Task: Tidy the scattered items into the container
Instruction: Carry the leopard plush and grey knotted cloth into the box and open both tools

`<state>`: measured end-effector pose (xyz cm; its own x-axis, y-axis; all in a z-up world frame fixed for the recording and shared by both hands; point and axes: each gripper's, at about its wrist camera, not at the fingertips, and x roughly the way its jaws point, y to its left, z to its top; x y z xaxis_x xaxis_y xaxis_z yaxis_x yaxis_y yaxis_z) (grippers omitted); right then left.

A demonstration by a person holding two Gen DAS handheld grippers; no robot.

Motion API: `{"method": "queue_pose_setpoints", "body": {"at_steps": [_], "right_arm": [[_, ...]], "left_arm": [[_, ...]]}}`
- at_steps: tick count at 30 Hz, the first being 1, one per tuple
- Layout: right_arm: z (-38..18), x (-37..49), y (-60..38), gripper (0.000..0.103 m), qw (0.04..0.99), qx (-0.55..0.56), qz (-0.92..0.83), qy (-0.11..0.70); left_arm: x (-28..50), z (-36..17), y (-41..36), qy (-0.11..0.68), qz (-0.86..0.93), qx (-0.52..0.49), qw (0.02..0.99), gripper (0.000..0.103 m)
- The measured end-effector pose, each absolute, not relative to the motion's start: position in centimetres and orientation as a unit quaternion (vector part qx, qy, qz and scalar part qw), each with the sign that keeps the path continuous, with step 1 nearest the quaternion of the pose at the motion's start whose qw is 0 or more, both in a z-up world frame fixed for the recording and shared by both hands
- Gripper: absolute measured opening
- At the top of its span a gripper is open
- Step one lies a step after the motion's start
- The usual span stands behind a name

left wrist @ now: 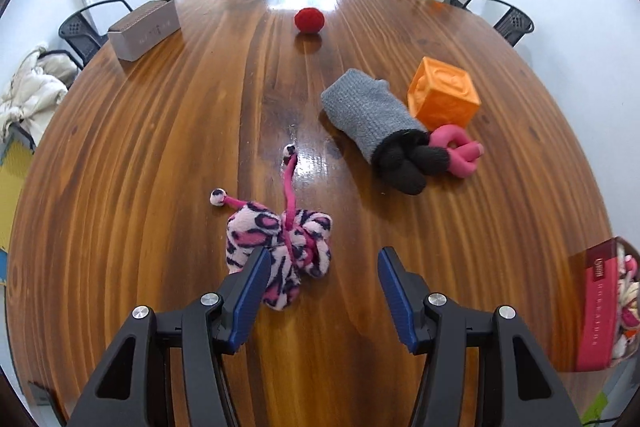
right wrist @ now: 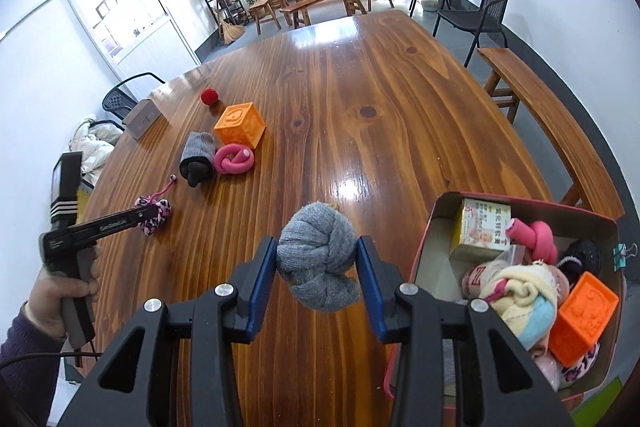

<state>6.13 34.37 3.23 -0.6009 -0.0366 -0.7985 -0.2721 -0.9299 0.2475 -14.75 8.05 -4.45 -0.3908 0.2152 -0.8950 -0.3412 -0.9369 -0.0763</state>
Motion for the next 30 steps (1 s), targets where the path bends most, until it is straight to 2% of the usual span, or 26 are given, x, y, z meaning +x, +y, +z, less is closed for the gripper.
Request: {"method": "queue_pose_setpoints", "body": {"at_steps": [2,9,13,20,21,23,24,30], "right_arm": [[3.2,6.0,34.0,0.044,0.071,-0.445,0.875,0.175],[3.5,5.6,32.7,0.044,0.078,-0.447,0.874,0.172],[3.5,5.2,32.4,0.044,0.075,-0.45,0.873,0.172],[3.5,4.6,31.8,0.044,0.062,-0.452,0.874,0.169],[3.5,4.6,31.7,0.044,0.06,-0.453,0.873,0.17],[3.6,4.7,31.6,0.044,0.059,-0.454,0.874,0.166],[3.6,4.7,31.6,0.044,0.058,-0.454,0.874,0.165],[4.1,5.9,32.2,0.044,0.061,-0.449,0.876,0.167]], "left_arm": [[-15.5,-4.4,8.3,0.082,0.84,-0.51,0.167,0.058],[-17.9,-5.2,6.6,0.083,0.838,-0.518,0.149,0.058],[-17.9,-6.5,5.8,0.098,0.832,-0.528,0.136,0.062],[-18.4,-7.6,4.5,0.057,0.832,-0.536,0.132,0.062],[-18.6,-7.5,4.5,0.053,0.833,-0.534,0.131,0.06],[-18.6,-7.2,4.7,0.047,0.836,-0.531,0.13,0.043],[-18.7,-7.1,4.6,0.045,0.835,-0.533,0.129,0.038],[-16.9,-5.4,5.0,0.023,0.836,-0.529,0.146,0.038]]}}
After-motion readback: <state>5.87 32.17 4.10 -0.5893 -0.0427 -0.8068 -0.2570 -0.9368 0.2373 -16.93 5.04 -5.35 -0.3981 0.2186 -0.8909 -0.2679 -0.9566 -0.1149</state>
